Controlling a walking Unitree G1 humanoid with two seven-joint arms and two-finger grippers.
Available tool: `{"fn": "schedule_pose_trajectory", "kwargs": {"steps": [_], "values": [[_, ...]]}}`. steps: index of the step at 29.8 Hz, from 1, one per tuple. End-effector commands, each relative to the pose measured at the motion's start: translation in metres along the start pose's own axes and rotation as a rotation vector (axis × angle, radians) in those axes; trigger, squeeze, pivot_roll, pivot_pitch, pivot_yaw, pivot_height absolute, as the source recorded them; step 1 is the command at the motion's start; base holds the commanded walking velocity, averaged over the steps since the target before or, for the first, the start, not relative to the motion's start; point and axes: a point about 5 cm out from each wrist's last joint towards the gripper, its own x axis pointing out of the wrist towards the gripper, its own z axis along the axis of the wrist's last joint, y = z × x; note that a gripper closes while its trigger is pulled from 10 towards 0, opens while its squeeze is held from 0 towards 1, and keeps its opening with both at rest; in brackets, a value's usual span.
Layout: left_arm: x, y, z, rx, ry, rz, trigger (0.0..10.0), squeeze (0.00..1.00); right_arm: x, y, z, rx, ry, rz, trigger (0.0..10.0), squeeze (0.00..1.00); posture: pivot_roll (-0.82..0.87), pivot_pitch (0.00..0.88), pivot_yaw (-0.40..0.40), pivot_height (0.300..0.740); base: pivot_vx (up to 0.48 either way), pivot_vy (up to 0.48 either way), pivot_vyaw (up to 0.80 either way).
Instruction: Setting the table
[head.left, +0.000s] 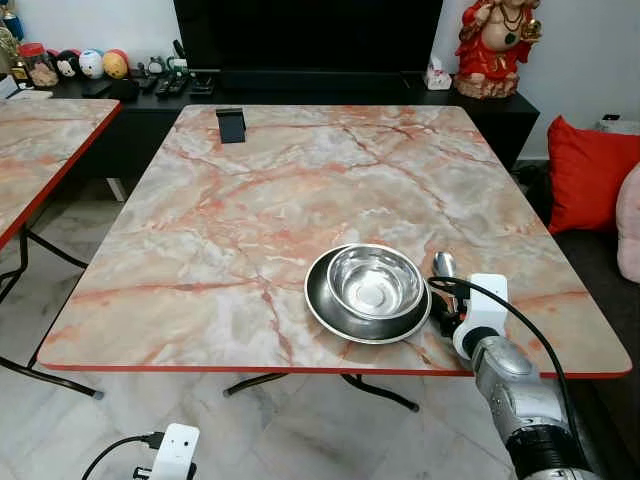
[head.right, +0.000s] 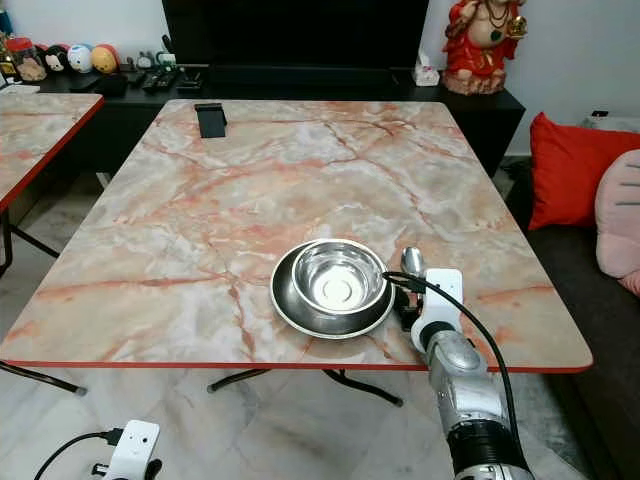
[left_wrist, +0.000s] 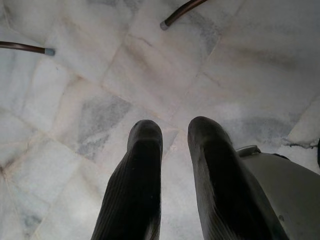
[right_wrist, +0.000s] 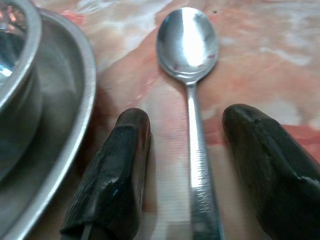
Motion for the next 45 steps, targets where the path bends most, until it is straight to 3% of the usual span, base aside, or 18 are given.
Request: {"fn": "schedule_pose_trajectory", "kwargs": {"steps": [1, 19, 23, 24, 25, 29, 33, 37, 45], "values": [[-0.001, 0.001, -0.007, 0.015, 0.031, -0.002, 10.0, 0.00, 0.000, -0.005, 0.002, 0.001, -0.007, -0.023, 10.0, 0.00, 0.02, 0.000, -0.007, 0.731, 0.000, 0.000, 0.00], [-0.001, 0.002, -0.007, 0.018, 0.030, 0.001, 10.0, 0.00, 0.000, -0.007, 0.027, 0.070, -0.188, -0.051, 10.0, 0.00, 0.02, 0.000, -0.006, 0.731, 0.000, 0.000, 0.00], [-0.002, 0.002, -0.008, 0.015, 0.030, 0.003, 10.0, 0.00, -0.004, -0.009, 0.040, 0.085, -0.308, -0.065, 10.0, 0.00, 0.03, 0.000, -0.007, 0.731, 0.000, 0.000, 0.00], [-0.002, 0.003, -0.009, 0.009, 0.029, 0.005, 10.0, 0.00, -0.008, -0.012, 0.048, 0.097, -0.384, -0.088, 10.0, 0.00, 0.03, 0.000, -0.007, 0.731, 0.000, 0.000, 0.00], [-0.002, 0.003, -0.009, -0.018, 0.022, 0.001, 10.0, 0.00, -0.014, -0.015, 0.060, 0.054, -0.483, -0.108, 10.0, 0.00, 0.03, 0.000, -0.006, 0.731, 0.000, 0.000, 0.00], [-0.003, 0.003, -0.009, -0.034, 0.014, -0.009, 10.0, 0.00, -0.024, -0.014, 0.073, 0.034, -0.599, -0.105, 10.0, 0.00, 0.02, 0.000, -0.006, 0.731, 0.000, 0.000, 0.00], [-0.003, 0.007, -0.010, -0.041, 0.014, 0.002, 10.0, 0.00, -0.029, -0.015, 0.073, 0.002, -0.645, -0.138, 10.0, 0.00, 0.02, 0.000, -0.008, 0.731, 0.000, 0.000, 0.00], [-0.004, 0.008, -0.012, -0.068, 0.016, 0.008, 10.0, 0.00, -0.034, -0.007, 0.067, -0.004, -0.678, -0.124, 10.0, 0.00, 0.02, 0.000, -0.016, 0.731, 0.000, 0.000, 0.00], [-0.004, 0.006, -0.012, -0.055, 0.005, -0.007, 10.0, 0.00, -0.039, -0.011, 0.051, -0.015, -0.644, -0.156, 10.0, 0.00, 0.03, 0.000, -0.014, 0.731, 0.000, 0.000, 0.00]]}}
